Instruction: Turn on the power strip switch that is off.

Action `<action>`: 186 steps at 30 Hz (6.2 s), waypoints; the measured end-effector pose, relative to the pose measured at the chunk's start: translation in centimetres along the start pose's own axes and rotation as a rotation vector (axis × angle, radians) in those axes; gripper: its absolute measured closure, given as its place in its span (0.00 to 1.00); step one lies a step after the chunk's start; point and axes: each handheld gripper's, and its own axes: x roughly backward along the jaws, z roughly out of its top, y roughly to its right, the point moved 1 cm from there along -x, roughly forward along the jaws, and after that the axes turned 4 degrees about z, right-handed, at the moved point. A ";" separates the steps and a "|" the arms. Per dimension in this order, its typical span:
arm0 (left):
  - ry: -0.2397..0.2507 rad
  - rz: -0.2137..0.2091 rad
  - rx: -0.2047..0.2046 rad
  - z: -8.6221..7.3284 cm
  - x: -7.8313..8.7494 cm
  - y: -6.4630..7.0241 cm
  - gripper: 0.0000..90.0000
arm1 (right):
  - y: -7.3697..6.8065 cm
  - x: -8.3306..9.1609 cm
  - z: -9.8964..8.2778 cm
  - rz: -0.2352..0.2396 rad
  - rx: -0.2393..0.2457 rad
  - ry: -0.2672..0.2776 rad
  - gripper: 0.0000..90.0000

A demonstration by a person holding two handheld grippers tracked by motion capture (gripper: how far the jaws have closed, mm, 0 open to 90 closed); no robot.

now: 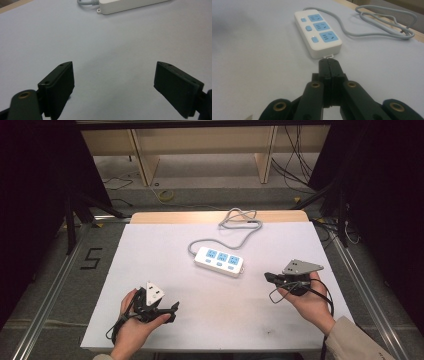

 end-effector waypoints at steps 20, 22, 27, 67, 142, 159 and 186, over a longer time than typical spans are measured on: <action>-0.001 0.001 -0.006 0.1 0.0 0.1 0.18 | -0.3 -1.8 1.3 0.007 0.011 -0.009 1.00; 0.001 0.000 -0.003 0.1 0.0 0.1 0.18 | -0.3 -1.8 1.4 0.007 0.011 -0.008 1.00; -0.001 0.001 0.001 0.0 0.0 0.1 0.18 | -0.3 -2.3 1.8 0.007 0.008 -0.004 1.00; -0.003 -0.003 -0.008 0.1 -0.2 0.1 0.18 | -0.6 -5.9 3.5 0.022 0.029 -0.041 1.00; 0.000 -0.007 -0.015 0.1 -0.2 0.3 0.18 | -0.3 -12.0 6.9 0.031 0.022 -0.110 1.00; 0.001 -0.007 -0.014 0.1 -0.2 0.3 0.18 | -0.4 -13.8 7.1 0.036 0.012 -0.127 1.00; 0.000 -0.011 -0.017 0.1 -0.2 0.3 0.18 | -0.7 -16.0 7.6 0.051 0.016 -0.180 1.00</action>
